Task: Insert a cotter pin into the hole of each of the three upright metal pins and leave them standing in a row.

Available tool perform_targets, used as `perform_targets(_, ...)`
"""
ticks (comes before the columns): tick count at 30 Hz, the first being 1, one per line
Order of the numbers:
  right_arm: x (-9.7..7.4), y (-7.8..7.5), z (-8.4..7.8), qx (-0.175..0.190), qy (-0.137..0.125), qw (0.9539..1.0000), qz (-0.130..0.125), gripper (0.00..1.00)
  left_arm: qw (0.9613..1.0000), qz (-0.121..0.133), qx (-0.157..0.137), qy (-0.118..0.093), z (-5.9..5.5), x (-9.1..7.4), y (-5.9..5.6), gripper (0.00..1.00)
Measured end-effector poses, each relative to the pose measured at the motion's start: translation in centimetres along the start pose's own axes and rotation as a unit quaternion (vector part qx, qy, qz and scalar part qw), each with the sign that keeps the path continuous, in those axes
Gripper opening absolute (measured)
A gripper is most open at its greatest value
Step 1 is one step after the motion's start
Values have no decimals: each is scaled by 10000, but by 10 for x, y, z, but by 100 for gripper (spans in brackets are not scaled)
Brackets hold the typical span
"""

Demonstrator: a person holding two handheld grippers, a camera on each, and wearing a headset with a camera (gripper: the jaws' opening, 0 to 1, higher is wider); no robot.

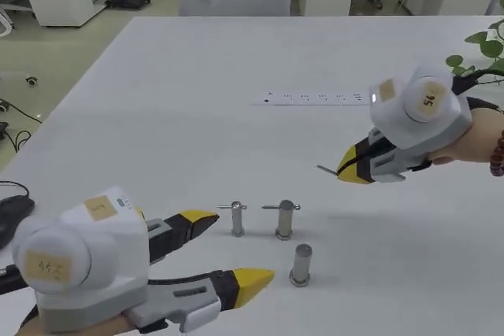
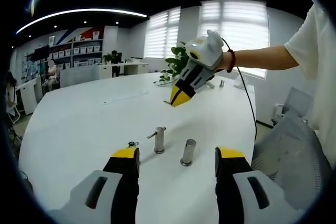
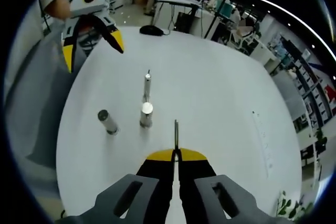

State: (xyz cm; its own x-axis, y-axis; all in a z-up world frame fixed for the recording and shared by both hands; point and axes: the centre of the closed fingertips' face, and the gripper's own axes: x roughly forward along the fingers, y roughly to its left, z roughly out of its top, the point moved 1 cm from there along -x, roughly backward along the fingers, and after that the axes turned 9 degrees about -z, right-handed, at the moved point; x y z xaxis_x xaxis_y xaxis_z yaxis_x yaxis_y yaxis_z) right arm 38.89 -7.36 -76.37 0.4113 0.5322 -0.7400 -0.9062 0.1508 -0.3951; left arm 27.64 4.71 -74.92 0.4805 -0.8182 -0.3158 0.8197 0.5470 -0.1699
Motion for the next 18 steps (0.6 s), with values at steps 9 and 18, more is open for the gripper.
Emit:
perform_targets(9, -4, 17, 23, -134, -392, 9991, 27, 3, 9999, -12, -136, -83, 4, 3, -2, 49)
perform_targets(18, -7, 43, 44, -300, -679, 9971, 190, 3, 9979, -114, -553, -327, 13, 12, -5, 42)
